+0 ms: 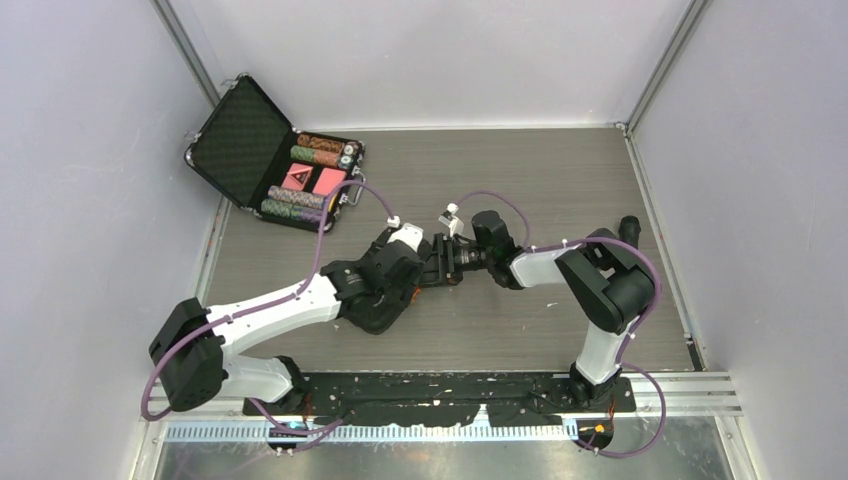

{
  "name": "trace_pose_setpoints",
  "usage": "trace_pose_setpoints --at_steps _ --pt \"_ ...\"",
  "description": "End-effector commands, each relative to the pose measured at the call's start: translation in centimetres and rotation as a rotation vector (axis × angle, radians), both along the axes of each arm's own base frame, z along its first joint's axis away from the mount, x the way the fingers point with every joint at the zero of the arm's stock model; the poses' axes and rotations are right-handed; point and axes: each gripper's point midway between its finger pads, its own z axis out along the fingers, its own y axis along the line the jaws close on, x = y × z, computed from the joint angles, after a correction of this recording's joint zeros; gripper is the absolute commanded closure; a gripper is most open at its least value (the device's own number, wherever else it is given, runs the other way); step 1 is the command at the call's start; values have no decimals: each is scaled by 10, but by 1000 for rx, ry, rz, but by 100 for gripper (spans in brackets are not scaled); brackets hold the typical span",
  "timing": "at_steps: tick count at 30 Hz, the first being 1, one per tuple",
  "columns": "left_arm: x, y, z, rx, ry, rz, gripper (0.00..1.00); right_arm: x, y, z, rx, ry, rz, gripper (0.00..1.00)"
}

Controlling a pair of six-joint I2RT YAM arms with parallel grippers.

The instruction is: Pack the tool kit

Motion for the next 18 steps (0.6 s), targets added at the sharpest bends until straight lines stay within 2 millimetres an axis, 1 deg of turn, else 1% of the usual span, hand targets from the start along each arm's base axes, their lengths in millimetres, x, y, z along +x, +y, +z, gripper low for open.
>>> trace_pose_setpoints --at_steps 1,4,5,7,10,14,17,18 --pt "0 -16 6 -81 -5 -23 34 12 14 23 57 -75 -20 45" --pt "-1 -20 2 -87 8 -27 33 13 12 14 35 -60 -37 50" --pt "0 -21 2 -89 7 -24 33 14 12 11 25 -63 -43 54" --pt "3 -22 1 -81 1 -14 33 14 10 4 3 -61 -50 57" --pt "8 -19 -8 -21 7 9 34 14 6 -1 -18 -66 -61 60" --pt "16 -9 -15 74 8 67 40 13 1 -9 -44 -72 -83 61" --pt "16 -6 -19 92 16 79 45 12 -3 -12 -59 -78 -105 61" --pt "16 -7 -20 85 18 79 45 12 -6 -17 -73 -77 -122 61"
